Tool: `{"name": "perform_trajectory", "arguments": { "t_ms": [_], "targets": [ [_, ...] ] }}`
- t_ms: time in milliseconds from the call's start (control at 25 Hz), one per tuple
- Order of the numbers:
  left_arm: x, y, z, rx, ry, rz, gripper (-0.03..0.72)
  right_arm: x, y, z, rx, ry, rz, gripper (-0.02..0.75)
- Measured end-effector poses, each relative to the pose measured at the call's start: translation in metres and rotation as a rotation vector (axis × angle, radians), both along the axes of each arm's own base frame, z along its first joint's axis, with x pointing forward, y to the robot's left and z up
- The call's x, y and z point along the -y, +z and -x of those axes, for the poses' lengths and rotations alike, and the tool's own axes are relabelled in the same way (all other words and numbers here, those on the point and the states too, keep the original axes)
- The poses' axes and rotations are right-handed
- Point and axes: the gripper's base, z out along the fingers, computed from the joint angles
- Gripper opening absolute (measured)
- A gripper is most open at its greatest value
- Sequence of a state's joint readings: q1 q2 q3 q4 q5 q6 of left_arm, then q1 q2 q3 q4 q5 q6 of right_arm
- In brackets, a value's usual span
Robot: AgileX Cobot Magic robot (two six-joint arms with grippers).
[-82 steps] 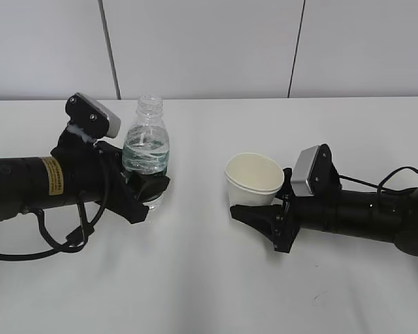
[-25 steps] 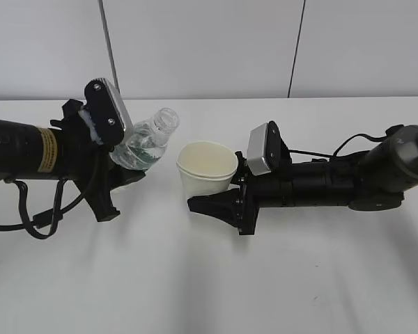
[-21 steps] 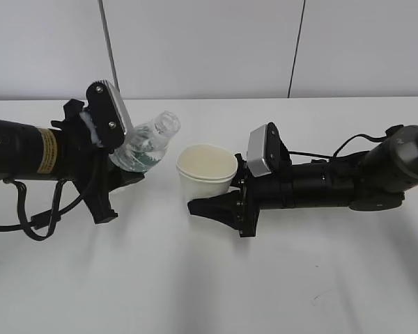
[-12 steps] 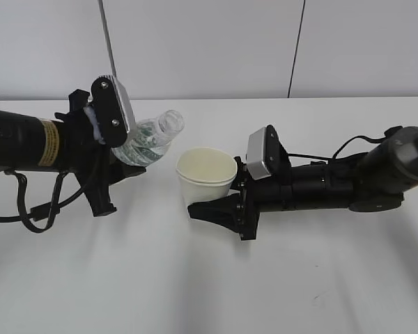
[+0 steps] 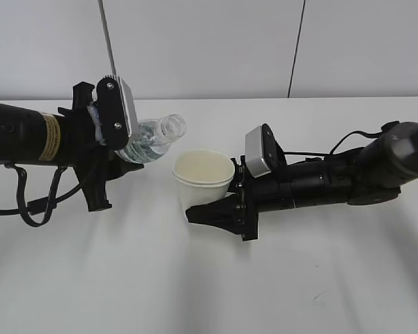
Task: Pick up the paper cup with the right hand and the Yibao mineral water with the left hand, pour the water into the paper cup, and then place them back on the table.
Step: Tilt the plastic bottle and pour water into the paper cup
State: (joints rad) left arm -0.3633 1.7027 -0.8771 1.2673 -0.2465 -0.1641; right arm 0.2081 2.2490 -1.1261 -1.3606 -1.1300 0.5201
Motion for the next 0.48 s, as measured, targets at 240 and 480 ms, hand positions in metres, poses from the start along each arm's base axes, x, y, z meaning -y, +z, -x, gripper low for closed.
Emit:
{"name": "perform_trajectory", "arguments": {
  "t_ms": [240, 480],
  "targets": [
    [0.0010, 0.0069, -0.0054, 0.042, -0.023, -0.036, 0.335, -0.0012, 0.0017, 0.0015, -0.002, 0.050, 0.004, 0.521],
    [0.0004, 0.0055, -0.0045, 0.071, -0.085, -0.111, 0.335, -0.0062, 0.0027, 0.0027, -0.008, 0.065, 0.002, 0.521]
  ]
}}
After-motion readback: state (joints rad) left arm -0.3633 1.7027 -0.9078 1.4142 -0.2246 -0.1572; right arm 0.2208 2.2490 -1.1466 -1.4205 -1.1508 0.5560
